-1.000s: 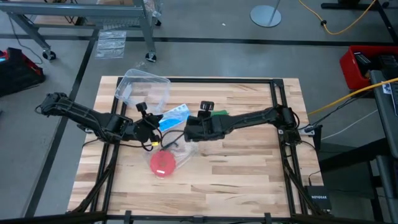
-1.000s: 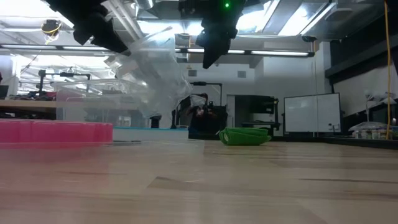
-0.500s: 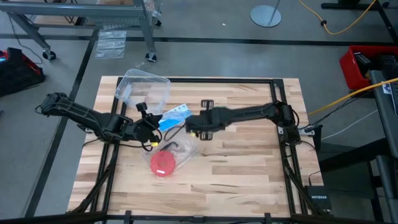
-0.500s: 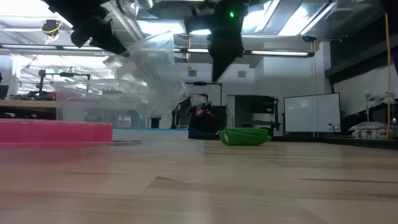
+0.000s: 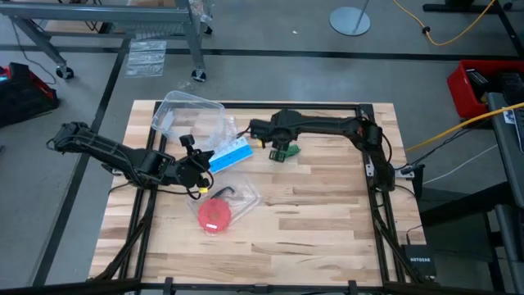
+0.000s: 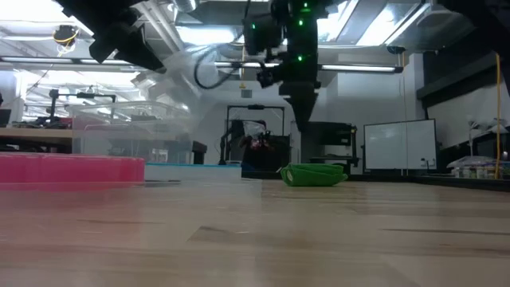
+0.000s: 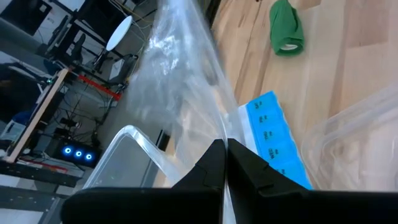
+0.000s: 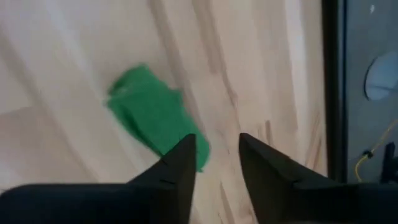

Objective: Roll bandage
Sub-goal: Put the green bandage into the transparent zip bag

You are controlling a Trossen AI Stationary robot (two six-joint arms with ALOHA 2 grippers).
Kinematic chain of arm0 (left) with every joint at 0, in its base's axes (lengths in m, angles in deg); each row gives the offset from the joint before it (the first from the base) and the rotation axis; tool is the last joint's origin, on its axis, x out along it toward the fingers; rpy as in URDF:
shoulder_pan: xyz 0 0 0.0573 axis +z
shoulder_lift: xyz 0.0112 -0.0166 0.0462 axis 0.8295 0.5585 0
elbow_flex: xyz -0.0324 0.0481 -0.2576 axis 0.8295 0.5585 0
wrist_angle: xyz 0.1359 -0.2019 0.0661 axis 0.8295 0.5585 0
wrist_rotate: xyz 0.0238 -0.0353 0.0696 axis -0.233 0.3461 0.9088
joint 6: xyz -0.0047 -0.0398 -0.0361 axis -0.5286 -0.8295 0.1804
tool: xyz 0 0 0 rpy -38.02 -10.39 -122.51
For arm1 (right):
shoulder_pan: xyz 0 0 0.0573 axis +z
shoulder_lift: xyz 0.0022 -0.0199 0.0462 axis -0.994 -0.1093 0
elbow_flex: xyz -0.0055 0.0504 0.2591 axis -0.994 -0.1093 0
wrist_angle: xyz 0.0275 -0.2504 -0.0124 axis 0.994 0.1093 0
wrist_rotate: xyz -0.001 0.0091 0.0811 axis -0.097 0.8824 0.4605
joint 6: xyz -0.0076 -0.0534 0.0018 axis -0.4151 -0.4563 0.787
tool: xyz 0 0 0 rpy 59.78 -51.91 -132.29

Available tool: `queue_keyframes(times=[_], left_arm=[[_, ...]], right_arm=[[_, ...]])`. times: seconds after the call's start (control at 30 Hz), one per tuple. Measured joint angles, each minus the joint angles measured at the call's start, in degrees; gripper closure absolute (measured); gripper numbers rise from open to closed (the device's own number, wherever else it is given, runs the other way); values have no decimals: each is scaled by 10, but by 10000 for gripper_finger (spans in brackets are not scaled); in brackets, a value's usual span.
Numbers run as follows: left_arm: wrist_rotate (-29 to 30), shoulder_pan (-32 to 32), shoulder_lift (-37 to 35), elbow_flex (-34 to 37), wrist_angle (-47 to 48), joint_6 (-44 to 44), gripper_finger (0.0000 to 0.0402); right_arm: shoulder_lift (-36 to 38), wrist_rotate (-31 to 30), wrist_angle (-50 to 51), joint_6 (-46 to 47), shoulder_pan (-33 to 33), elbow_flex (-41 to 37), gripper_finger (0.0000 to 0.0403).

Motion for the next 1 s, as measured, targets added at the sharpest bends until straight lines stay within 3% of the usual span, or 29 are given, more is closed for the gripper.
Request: queue_keyframes(times=[0.13, 0.3, 0.4, 0.63, 1.0], left_arm=[[0, 0, 0, 0, 3, 9, 401], [0, 0, 0, 0, 32, -4, 401], [0, 0, 0, 0, 52, -18, 401], [0, 0, 0, 0, 60, -41, 401], [0, 0, 0, 0, 60, -43, 401]], right_arm=[[-5, 11, 9, -1, -22, -15, 217], [-8, 102, 35, -9, -38, -39, 157], [-8, 94, 45, -58, -35, -51, 139], [-8, 35, 17, -115, -28, -75, 130], [-8, 61, -51, -140, -29, -106, 129]])
